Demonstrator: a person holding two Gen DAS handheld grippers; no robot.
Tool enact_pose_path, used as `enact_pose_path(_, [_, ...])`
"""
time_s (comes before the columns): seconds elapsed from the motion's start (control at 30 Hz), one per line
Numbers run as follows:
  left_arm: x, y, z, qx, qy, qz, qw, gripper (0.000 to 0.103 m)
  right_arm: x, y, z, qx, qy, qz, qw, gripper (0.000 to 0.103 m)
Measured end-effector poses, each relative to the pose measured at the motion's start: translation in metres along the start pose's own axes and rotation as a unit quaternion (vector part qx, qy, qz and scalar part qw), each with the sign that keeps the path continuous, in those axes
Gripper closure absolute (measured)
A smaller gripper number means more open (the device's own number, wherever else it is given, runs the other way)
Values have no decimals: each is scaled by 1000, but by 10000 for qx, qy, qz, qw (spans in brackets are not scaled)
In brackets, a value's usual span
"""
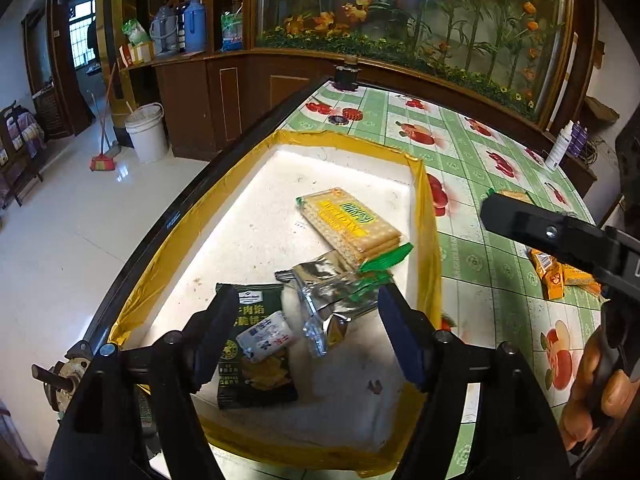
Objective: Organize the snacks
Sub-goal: 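Move both open tools back from the tray to the snack pile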
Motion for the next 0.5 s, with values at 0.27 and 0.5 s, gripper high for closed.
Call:
enact_pose_path(0.27, [33,11,-10,102,-292,45,9995,31,43,60,9,388,-327,226,9985,33])
enact_pose_path(0.5, [69,13,-17,86,-545,194,9983,30,96,109,26,705,-811,571,9926,31])
Point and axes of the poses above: each gripper's, at about its wrist camera, not at the fingertips, and y roughly against the way its jaws point, x to its right, z to its underside, the point moved 1 cm from there along -y, roughly the way its jaws point, and after that the axes turned 10 degrees about -y, right-handed, at the moved point
